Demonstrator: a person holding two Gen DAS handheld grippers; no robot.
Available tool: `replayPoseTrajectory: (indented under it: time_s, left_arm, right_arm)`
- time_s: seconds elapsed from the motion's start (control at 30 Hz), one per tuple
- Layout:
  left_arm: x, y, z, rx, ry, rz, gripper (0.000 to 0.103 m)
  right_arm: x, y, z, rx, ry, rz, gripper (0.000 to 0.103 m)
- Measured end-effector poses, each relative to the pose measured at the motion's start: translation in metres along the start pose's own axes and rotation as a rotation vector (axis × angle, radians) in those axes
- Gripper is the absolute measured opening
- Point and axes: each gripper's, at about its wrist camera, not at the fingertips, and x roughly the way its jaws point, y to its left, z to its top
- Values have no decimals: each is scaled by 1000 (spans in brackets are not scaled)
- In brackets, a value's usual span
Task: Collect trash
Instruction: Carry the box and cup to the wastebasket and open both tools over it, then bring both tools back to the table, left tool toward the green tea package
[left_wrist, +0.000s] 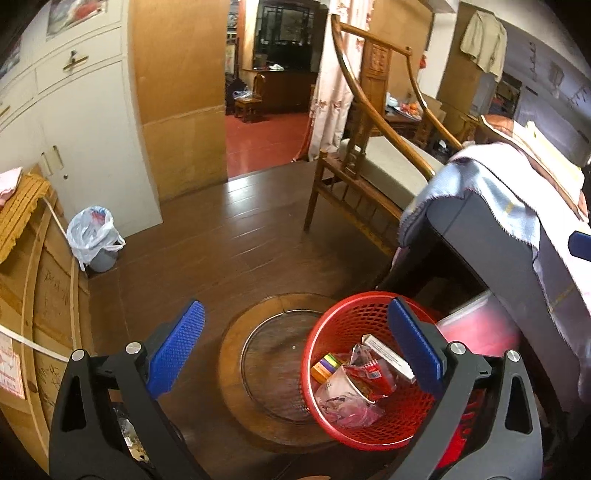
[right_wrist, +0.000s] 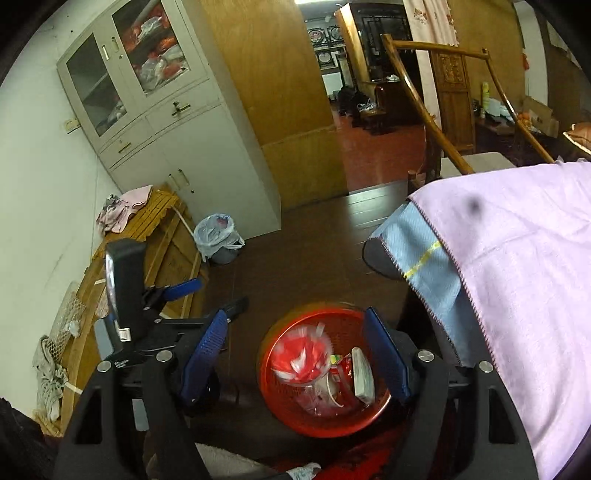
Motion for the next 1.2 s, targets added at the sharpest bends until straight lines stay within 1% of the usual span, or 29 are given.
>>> replayPoseTrajectory:
  time_s: [0.13,0.23,0.37,0.47,0.57,0.73,0.87,0.97,1.2]
  left_arm:
    - [-3,1,3,-17,-9,-8,96]
    - [-8,-8,2,1,-14,-19,96]
    - [-21,-31,5,46,-37,-41,96]
    - [-35,-53,6,83,-58,-66,96]
    - [-52,-81,6,135,-79,-94,96]
    - [-82,-140,-1,247,-121,-139,96]
    - [-105,-190,-11,345,-152,-178,96]
    - [-121,-231,-21,423,-176,-217,96]
    - [-141,-321,-43,576,-202,-304,96]
  right_arm:
    - [-17,-15,-7,39,-22,-46,75]
    - [-34,-29,-17,75,-46,-79,75]
    - [-63,-46,-29,104,-96,-135,75]
    - [-93,-61,-42,131,-145,-170,75]
    - [-126,-75,-57,163,-202,-205,75]
    - [-180,-93,-86,204,-297,-261,77]
    - [-227,-111,-120,247,-379,-315,80]
    - [-262,-127,-148,299,-436,-354,81]
    - [-317,-169,-207,418,-516,-458,82]
